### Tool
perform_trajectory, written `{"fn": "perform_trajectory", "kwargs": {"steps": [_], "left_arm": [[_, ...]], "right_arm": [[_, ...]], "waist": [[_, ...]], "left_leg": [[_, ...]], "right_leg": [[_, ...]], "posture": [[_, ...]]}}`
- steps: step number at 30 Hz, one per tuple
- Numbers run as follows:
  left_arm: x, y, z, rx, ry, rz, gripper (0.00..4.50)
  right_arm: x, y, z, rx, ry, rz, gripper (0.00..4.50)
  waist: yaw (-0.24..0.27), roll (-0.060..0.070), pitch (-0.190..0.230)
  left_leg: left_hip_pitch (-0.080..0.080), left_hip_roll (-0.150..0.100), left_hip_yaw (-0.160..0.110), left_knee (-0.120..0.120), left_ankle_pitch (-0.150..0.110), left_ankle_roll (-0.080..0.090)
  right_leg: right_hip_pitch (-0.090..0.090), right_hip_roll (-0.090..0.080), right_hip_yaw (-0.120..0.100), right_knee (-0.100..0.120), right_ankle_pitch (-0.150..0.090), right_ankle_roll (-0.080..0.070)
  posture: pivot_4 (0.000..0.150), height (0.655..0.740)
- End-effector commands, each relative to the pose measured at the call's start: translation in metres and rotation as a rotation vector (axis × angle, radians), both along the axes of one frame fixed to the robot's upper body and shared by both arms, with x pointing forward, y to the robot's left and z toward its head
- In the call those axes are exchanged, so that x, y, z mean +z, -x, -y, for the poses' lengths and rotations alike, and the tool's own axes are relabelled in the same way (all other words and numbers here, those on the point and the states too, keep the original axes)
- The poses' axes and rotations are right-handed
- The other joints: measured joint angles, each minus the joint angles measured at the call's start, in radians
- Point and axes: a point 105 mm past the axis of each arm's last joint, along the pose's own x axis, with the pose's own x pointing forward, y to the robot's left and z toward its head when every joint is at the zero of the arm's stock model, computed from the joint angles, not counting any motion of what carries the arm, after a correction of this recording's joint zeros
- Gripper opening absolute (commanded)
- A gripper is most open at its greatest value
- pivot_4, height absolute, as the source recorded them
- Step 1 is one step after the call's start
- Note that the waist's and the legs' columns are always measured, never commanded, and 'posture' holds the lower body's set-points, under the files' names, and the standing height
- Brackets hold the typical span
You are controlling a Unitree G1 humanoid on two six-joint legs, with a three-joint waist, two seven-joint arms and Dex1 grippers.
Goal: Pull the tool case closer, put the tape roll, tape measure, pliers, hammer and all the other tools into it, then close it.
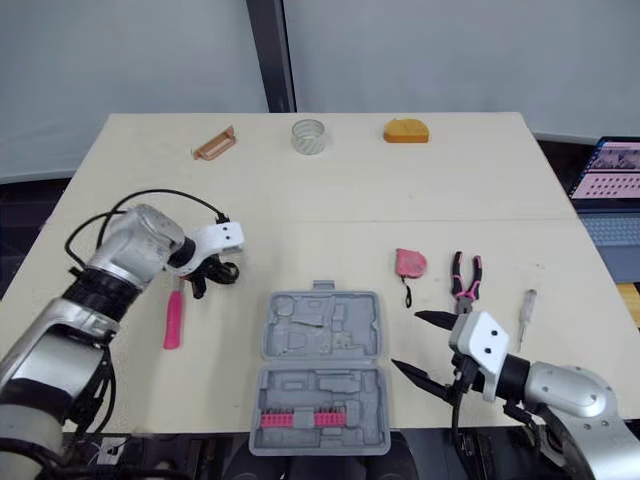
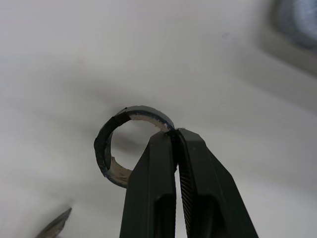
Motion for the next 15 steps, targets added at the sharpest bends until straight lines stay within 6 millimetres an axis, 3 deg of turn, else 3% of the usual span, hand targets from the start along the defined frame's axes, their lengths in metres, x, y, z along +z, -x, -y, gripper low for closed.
{"fn": "perform_trajectory", "kwargs": {"steps": [1, 3, 8, 15], "left_arm": [[0.054, 0.02, 0.024, -0.137, 0.213, -0.013, 0.02], [0.067, 0.03, 0.028, -0.189, 0.303, -0.038, 0.02], [0.065, 0.052, 0.025, -0.326, 0.34, -0.111, 0.02], [0.059, 0.056, 0.044, -0.42, 0.432, -0.172, 0.02]], "right_arm": [[0.008, 0.004, 0.001, 0.035, 0.008, 0.029, 4.5], [0.008, 0.005, 0.001, 0.046, 0.01, 0.025, 4.5], [0.003, 0.011, 0.001, 0.062, 0.04, 0.024, 4.5], [-0.003, 0.018, -0.004, 0.059, 0.044, 0.02, 4.5]], "waist": [[0.0, 0.0, 0.0], [0.0, 0.0, 0.0], [-0.006, 0.0, 0.0], [0.003, 0.0, 0.0]], "left_leg": [[0.0, 0.0, 0.0, 0.0, 0.0, 0.0], [0.0, 0.0, 0.0, 0.0, 0.0, 0.0], [0.001, 0.001, 0.0, -0.001, 0.0, 0.0], [0.0, 0.001, 0.0, 0.001, 0.0, 0.0]], "right_leg": [[0.0, 0.0, 0.0, 0.0, 0.0, 0.0], [0.0, 0.0, 0.0, 0.0, 0.0, 0.0], [0.0, 0.0, -0.001, 0.0, 0.0, 0.0], [0.001, 0.0, -0.001, 0.0, 0.0, 0.0]], "posture": [[0.15, 0.74], [0.15, 0.74], [0.15, 0.74], [0.15, 0.74]]}}
